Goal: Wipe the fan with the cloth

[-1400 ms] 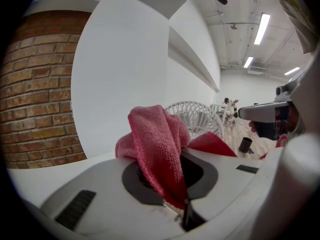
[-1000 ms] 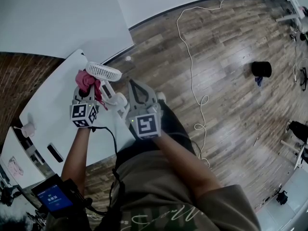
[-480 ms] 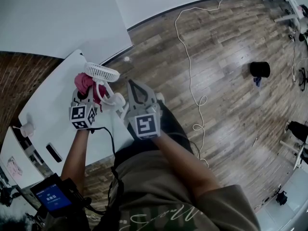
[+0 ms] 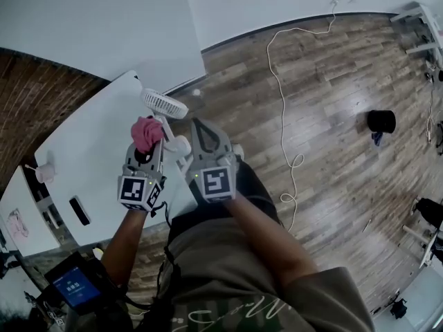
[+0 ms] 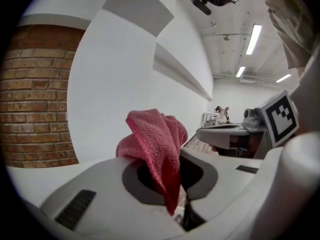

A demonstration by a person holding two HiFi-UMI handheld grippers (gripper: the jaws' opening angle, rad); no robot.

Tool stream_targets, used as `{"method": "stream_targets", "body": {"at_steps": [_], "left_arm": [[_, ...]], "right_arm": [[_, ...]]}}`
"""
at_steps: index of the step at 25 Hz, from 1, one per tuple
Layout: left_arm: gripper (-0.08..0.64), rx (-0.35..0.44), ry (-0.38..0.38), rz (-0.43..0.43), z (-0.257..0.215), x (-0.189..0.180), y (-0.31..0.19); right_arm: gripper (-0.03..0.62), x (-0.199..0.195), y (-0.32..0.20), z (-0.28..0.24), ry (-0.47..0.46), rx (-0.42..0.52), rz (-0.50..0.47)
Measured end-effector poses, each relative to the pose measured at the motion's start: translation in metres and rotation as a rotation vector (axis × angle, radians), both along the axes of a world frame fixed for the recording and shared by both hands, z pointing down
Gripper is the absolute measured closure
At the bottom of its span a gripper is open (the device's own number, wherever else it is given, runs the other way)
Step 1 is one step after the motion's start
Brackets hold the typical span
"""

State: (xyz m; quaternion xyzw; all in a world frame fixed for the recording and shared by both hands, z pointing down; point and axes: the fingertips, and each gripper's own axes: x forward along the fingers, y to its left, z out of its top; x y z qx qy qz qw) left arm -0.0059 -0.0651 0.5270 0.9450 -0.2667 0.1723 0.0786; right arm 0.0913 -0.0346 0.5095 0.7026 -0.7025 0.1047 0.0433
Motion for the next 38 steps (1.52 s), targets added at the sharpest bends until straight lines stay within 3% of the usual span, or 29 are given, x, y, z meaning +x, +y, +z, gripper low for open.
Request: {"method": "stream_targets", "body": {"at_steps": [9,18,38], "left_arm": [[0.511,-0.08,-0.017,0.104,0.037,0.046,0.044],[0.511,-0.061,-0.086,0.107,0.05,0.063,0.04],[0.511,-0.13,-0.106,0.036,0.048,0.059,0.014]], "right_arm": [[0.592,-0.005,-0.008,-0.01,0.009,-0.003,-0.033],[0.592,0.005,0.003,-0.007,-0.012,-0.021,-0.038],[0.592,0.009,-0.002,-0.001,-0.004,-0.031,-0.026]]}}
